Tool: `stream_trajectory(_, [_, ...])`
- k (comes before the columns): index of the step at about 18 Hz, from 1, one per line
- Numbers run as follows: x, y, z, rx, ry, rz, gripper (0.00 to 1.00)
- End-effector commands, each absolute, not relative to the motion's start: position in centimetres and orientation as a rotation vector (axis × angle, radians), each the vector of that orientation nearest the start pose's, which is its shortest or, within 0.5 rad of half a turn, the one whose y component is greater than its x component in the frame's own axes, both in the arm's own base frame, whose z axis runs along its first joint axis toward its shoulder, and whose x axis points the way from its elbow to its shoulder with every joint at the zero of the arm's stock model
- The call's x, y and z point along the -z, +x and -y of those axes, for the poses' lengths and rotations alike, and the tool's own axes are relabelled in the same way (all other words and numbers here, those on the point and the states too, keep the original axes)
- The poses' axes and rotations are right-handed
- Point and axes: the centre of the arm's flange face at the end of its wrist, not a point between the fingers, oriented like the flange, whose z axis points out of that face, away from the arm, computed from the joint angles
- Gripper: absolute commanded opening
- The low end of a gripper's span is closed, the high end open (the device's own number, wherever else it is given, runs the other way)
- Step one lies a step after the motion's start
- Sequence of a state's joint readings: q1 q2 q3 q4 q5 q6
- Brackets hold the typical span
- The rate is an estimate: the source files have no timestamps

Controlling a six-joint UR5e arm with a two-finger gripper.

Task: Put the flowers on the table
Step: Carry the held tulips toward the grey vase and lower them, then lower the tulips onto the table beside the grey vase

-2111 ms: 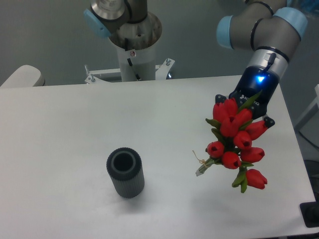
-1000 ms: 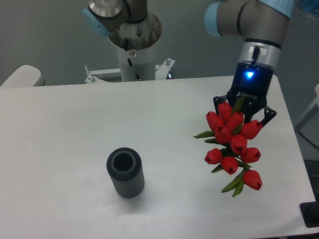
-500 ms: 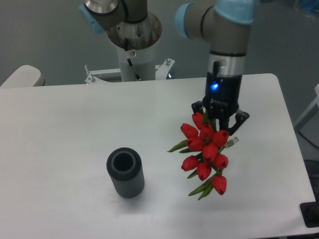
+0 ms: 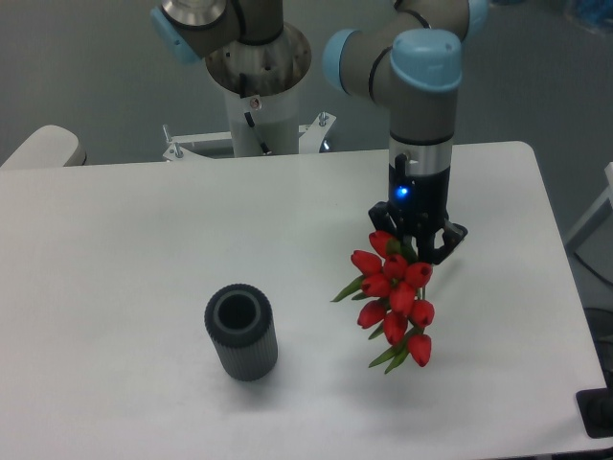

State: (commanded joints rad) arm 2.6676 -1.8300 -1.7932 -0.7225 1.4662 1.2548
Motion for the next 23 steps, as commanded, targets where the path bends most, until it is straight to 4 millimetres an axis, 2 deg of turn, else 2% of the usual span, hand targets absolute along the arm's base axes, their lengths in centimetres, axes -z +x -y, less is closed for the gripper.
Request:
stream_trajectory(5, [-30.3, -45.8, -38.8, -0.418, -2.967, -0.237, 0.32])
stream_trajectory(13, [-27.3, -46.5, -38.9, -0.357, -3.004, -0.216, 0.32])
stream_trajectory(20, [-24.6, -46.5, -39.6, -0.305, -3.038, -0.235, 0.33])
stream_trajectory(23, [-23.6, -46.3, -40.7, -0.287, -3.04, -0.259, 0.34])
